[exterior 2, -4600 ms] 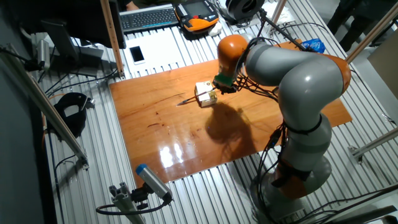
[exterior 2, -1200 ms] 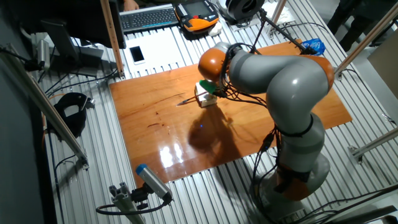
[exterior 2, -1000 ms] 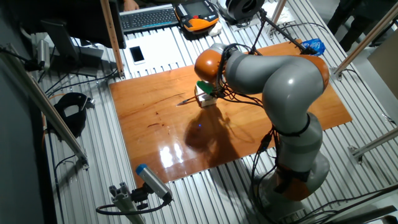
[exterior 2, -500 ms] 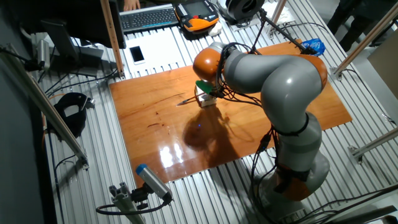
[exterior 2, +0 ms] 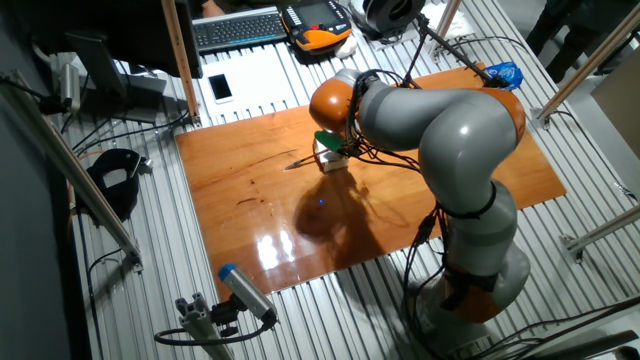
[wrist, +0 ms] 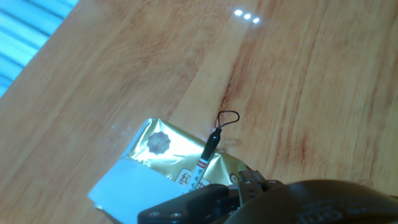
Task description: Place the brush on the pen rack
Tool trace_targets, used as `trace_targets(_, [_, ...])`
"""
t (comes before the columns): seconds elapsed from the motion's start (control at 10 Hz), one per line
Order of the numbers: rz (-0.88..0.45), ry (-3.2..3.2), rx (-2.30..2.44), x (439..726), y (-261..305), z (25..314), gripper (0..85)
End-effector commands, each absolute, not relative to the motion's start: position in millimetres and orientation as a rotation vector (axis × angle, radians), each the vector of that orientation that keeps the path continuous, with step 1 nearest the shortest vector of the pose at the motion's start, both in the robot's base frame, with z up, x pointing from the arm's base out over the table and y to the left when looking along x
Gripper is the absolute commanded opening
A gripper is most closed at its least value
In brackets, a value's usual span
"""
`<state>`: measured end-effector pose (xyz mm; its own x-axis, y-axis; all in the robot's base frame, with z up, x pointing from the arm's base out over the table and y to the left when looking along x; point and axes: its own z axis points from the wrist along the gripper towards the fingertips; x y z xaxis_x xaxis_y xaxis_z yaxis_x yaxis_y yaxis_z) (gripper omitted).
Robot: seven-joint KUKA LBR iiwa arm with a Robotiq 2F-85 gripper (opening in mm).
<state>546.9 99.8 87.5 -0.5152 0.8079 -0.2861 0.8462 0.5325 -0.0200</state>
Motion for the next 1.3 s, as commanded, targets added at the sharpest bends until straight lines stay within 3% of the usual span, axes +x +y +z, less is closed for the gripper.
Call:
trace_targets(0.0, [-0.191,2.568,1.356,546.8,99.8,87.7,0.0])
trace_targets(1.2, [-0.211,2.517,1.470,552.7,103.9,83.9,0.0])
